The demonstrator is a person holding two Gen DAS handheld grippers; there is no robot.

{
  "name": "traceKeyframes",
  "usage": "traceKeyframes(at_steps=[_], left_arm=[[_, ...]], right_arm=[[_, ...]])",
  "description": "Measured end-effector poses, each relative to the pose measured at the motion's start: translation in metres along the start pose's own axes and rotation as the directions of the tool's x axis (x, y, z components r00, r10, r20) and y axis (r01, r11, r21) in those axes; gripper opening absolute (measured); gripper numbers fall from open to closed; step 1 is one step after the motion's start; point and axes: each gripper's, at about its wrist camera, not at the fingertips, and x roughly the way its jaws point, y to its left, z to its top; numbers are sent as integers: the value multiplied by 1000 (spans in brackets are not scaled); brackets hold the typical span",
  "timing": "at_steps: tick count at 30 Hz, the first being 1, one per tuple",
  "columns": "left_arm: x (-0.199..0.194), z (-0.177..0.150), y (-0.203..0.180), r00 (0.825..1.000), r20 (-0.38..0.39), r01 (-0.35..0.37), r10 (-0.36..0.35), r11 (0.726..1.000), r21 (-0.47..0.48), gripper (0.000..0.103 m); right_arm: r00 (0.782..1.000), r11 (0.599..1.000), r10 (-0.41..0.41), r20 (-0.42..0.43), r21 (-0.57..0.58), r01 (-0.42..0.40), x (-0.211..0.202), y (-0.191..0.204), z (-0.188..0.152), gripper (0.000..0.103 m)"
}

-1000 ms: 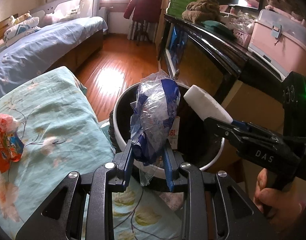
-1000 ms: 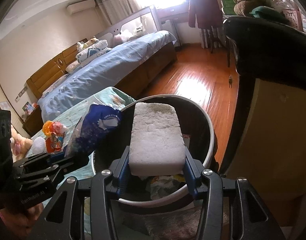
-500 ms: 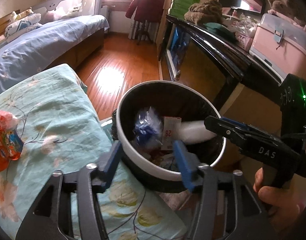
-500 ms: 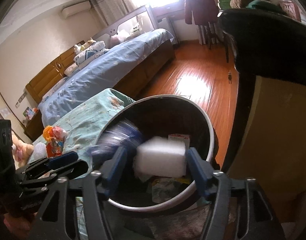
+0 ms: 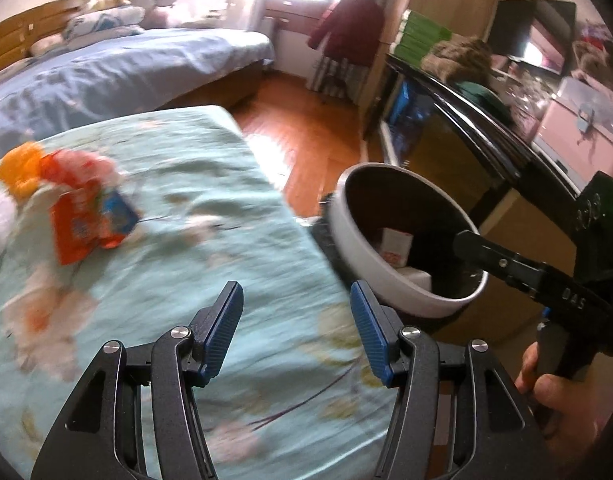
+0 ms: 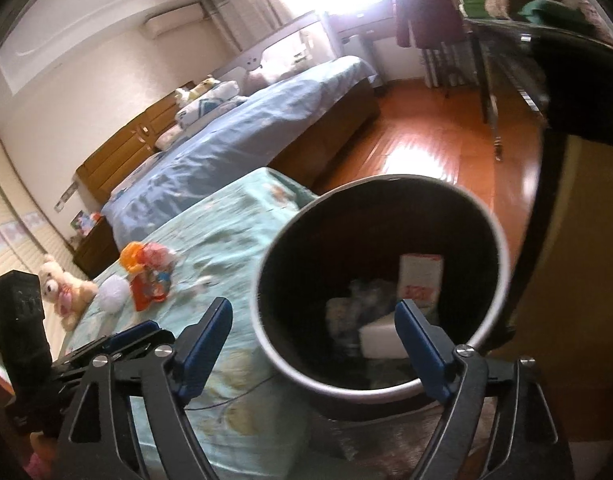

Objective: Collect trash
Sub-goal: 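Move both open tools back over the remaining trash on the bed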

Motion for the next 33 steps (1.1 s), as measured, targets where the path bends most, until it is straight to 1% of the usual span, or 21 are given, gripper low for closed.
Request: traceKeyframes(at_steps=[3,6,10,18,22,26,33], left_arm=[[-10,-5,16,999,21,-35,36,999,-25,57],[-20,-10,34,997,37,-63,66,996,-57,62],[-34,-18,59,992,56,-105,111,990,-94,64],[-56,-36,118,979,65,-175,193,961,-213,66],[-64,-40,137,970,72,-208,233,946,-249,67],[-73,-45,156,961,79,-235,266,931,-280,68],[-81,-47,180,953,74,-259,295,915,-311,69]], right_arm=[[1000,1000,22,-9,-14,-22,4,13,-3,89],[999,998,47,-20,-31,-47,9,29,-6,90],[996,995,82,-38,-53,-84,15,51,-10,94],[987,985,136,-80,-95,-143,34,94,-21,95],[982,979,157,-106,-116,-169,46,114,-27,98],[977,971,170,-132,-144,-189,59,132,-33,98],[970,963,196,-141,-158,-217,76,157,-36,98]])
